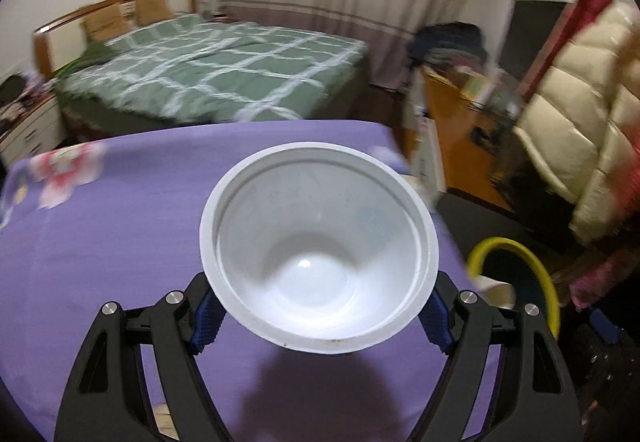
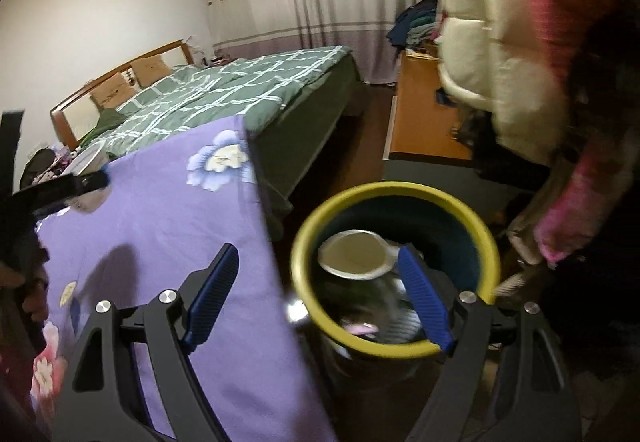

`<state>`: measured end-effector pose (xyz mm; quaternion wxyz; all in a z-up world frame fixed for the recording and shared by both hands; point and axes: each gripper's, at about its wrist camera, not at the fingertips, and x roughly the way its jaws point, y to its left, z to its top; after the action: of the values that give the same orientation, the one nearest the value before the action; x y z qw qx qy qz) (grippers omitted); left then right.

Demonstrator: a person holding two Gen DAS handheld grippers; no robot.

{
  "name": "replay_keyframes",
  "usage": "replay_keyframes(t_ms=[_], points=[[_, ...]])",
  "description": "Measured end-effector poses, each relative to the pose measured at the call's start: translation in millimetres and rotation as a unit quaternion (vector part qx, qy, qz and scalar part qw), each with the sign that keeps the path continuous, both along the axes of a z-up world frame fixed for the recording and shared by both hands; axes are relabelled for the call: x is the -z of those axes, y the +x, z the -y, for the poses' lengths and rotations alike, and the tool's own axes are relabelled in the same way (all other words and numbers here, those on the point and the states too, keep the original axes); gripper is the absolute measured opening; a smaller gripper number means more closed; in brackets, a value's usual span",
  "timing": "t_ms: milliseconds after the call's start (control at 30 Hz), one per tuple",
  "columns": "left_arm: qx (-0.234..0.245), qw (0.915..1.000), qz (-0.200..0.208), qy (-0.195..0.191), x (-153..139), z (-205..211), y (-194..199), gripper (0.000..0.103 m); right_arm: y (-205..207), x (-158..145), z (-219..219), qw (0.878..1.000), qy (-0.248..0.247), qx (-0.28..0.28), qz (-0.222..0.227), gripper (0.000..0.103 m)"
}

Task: Collect trash
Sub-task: 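Carry the bowl with the left tool and drop it into the bin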

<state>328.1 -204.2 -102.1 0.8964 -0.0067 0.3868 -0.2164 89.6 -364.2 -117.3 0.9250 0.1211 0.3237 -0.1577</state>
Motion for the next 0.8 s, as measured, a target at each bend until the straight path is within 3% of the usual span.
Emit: replay_keyframes(t_ms=[200, 433, 800], points=[[0.076, 0.9971, -0.005, 0.009, -2, 96, -18, 0.078, -33, -4, 35, 0.999, -0.001, 0.035, 0.000, 0.078], [0.151, 0.9874, -0.036, 0.032, 16, 199, -36, 0.078, -59, 3, 70, 0.998, 0.015, 0.063, 0.000, 0.078], [0.235, 0.9663, -0.074, 0.074, 59, 298, -72, 0.078, -89, 5, 89, 0.997, 0.014, 0.077, -0.010, 0.078]])
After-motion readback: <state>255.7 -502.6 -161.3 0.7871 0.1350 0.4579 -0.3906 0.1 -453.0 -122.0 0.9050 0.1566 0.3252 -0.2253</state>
